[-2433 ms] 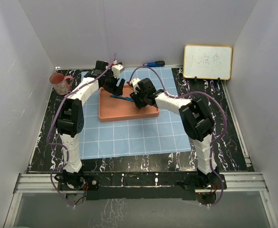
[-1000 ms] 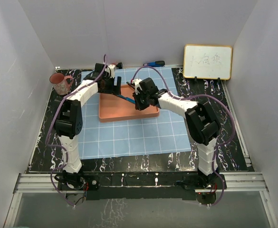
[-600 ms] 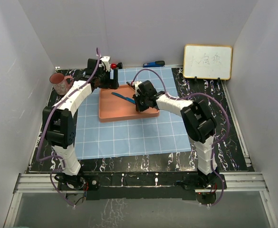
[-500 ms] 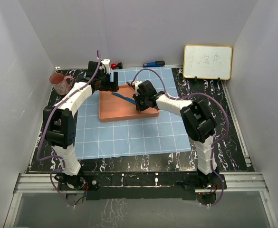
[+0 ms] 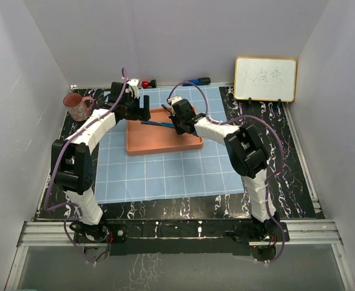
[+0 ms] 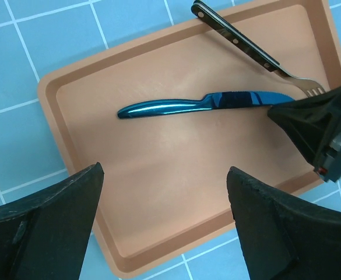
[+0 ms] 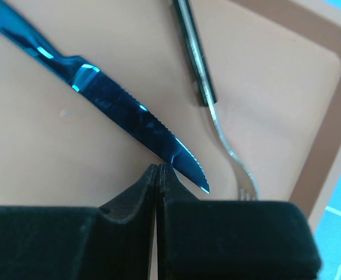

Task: Set the dinner table for one person
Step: Adjust the knife on the napkin.

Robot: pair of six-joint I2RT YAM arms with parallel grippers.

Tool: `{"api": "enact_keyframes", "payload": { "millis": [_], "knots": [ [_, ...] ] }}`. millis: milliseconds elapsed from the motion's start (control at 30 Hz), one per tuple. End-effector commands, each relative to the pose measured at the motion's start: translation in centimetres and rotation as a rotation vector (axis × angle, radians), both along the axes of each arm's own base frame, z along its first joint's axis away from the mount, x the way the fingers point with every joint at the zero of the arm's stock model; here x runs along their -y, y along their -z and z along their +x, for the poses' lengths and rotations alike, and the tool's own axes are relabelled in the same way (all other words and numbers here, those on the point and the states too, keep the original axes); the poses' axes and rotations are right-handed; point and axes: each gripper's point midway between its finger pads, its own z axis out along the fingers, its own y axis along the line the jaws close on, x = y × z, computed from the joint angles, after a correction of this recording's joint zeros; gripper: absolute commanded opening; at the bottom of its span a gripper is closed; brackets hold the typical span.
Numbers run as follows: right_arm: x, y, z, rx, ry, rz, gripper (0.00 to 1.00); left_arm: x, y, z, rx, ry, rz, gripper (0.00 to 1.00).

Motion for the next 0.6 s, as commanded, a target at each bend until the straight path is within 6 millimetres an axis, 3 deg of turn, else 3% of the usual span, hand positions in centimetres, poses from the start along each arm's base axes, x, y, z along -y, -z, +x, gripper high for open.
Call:
{"api": "enact_keyframes", "payload": {
  "millis": [0, 300, 567],
  "knots": [
    [1.8, 2.9, 1.4, 0.012, 0.063, -0.126, 0.00, 0.5, -1.7, -1.0, 0.028, 0.017, -0.034, 0.86],
    [-0.1, 3.2, 5.1, 0.103, 0.079, -0.082, 0.00, 0.6, -0.1, -2.1, -0.010, 0.030, -0.045, 0.86],
    [-2.3, 2.8, 7.0, 0.154, 0.039, -0.014, 0.00, 0.6, 0.9, -2.1, -0.021, 0.028, -0.039, 0.86]
  ]
}}
